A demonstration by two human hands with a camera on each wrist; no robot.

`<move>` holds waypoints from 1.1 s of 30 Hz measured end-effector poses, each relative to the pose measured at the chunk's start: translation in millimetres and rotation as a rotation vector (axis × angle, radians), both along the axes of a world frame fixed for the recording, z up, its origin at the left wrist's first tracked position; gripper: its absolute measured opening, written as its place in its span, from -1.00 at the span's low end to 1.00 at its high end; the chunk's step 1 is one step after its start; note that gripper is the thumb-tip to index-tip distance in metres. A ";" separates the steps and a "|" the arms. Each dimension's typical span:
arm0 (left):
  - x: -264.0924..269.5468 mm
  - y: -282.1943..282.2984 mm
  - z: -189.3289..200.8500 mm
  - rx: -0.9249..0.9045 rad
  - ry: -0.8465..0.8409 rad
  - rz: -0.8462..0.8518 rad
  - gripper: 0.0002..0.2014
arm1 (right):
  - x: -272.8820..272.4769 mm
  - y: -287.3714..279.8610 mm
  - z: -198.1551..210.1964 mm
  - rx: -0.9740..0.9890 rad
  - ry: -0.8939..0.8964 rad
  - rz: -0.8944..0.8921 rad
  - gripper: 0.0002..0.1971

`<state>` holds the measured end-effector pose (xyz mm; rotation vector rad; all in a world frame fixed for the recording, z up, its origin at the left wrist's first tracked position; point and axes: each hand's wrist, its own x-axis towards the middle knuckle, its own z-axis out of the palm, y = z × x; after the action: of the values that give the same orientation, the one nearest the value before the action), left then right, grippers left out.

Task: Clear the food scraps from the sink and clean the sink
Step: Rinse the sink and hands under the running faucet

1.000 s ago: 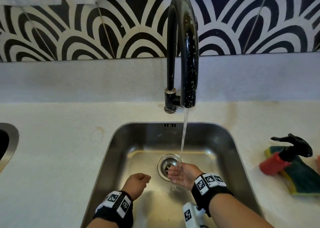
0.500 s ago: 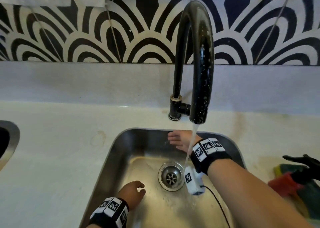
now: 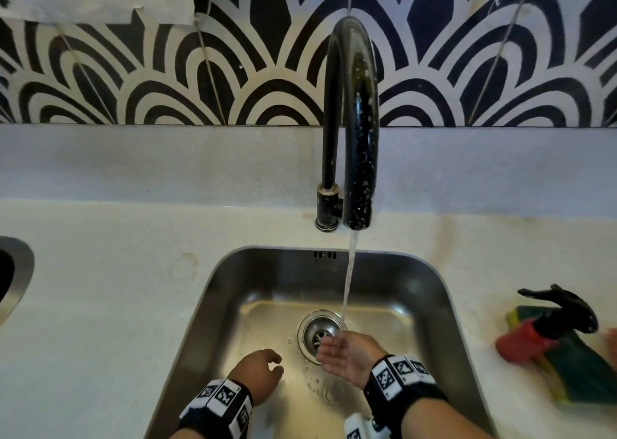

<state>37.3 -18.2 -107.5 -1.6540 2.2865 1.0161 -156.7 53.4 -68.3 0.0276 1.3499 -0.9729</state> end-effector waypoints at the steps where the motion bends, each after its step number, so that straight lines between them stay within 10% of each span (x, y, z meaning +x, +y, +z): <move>1: -1.1 0.5 -0.3 -0.006 -0.005 -0.008 -0.69 | 3.4 -0.9 -1.7 0.001 -0.011 -0.019 -0.67; 10: 1.8 -5.0 -9.4 -0.019 -0.072 -0.016 -0.66 | -25.9 -28.9 19.4 -0.130 -0.089 -0.231 -0.75; 22: -5.7 -8.6 -12.9 0.020 -0.065 -0.002 -0.65 | -72.4 -77.8 79.0 -0.125 0.975 0.592 -0.59; 33: -23.8 1.6 18.7 0.246 0.283 0.176 -0.82 | -27.3 1.3 38.1 -0.114 0.313 0.117 -0.77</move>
<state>13.5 -16.6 -88.8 -1.7234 2.0878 1.5922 -184.0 54.7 -30.2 -0.2984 1.5596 -0.9807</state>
